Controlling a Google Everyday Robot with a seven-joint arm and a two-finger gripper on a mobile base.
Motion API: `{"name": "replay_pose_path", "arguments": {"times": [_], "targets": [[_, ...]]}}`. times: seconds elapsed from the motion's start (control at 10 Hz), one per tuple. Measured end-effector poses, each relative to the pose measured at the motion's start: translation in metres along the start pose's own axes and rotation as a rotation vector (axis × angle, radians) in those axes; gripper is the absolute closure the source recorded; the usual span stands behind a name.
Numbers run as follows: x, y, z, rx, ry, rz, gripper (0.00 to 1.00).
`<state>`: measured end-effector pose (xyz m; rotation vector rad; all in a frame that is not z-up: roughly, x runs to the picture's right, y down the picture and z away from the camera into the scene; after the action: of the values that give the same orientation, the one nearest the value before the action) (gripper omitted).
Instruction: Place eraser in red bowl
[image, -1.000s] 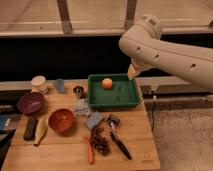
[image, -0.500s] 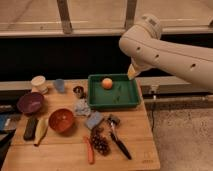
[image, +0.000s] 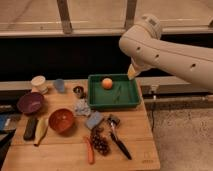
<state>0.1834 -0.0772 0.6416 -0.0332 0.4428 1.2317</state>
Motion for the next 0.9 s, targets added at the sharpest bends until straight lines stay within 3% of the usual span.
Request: {"name": "replay_pose_path", "arguments": {"times": [0.9], "targets": [[-0.0087, 0.0023, 0.0064, -0.011, -0.004, -0.011, 0.20]]}}
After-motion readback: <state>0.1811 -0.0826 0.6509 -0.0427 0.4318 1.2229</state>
